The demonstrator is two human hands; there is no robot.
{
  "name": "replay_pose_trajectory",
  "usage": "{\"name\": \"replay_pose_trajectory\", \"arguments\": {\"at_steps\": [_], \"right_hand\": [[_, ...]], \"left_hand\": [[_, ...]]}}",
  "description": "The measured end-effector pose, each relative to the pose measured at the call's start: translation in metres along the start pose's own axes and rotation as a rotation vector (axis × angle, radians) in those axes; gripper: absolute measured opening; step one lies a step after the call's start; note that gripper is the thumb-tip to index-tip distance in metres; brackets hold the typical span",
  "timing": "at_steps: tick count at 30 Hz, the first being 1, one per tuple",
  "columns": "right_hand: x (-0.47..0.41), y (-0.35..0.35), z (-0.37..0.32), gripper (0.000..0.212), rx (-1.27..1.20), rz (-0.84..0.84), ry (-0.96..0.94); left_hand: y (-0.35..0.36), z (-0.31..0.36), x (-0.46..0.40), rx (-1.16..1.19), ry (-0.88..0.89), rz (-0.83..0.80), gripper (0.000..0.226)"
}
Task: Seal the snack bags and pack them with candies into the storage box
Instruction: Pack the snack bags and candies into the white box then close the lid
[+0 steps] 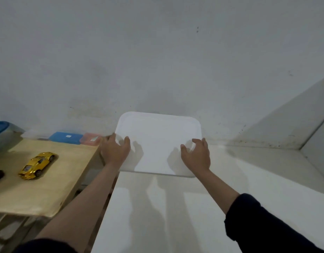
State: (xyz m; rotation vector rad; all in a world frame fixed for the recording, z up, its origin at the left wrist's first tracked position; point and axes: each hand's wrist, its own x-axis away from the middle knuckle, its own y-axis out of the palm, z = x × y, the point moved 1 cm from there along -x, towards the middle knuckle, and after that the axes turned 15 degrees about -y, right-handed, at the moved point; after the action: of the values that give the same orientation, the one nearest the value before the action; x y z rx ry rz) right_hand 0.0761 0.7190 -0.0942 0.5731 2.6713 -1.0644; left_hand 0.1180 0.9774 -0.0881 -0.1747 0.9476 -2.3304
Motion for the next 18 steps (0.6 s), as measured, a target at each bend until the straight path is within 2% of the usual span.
{"name": "replay_pose_trajectory", "arguments": {"at_steps": [3, 7, 13, 18], "right_hand": [[-0.038, -0.004, 0.001, 0.059, 0.057, -0.086, 0.030], [-0.080, 0.001, 0.009, 0.053, 0.131, -0.177, 0.015], [-0.121, 0.025, 0.025, 0.051, 0.153, -0.228, 0.029], [-0.127, 0.047, 0.042, 0.044, 0.246, -0.270, 0.055]], "left_hand": [[0.014, 0.023, -0.026, -0.071, 0.061, -0.055, 0.058], [0.040, 0.036, -0.056, -0.071, 0.057, -0.155, 0.061], [0.075, 0.035, -0.092, -0.098, 0.057, -0.242, 0.063], [0.092, 0.029, -0.106, -0.137, 0.127, -0.203, 0.053]]}}
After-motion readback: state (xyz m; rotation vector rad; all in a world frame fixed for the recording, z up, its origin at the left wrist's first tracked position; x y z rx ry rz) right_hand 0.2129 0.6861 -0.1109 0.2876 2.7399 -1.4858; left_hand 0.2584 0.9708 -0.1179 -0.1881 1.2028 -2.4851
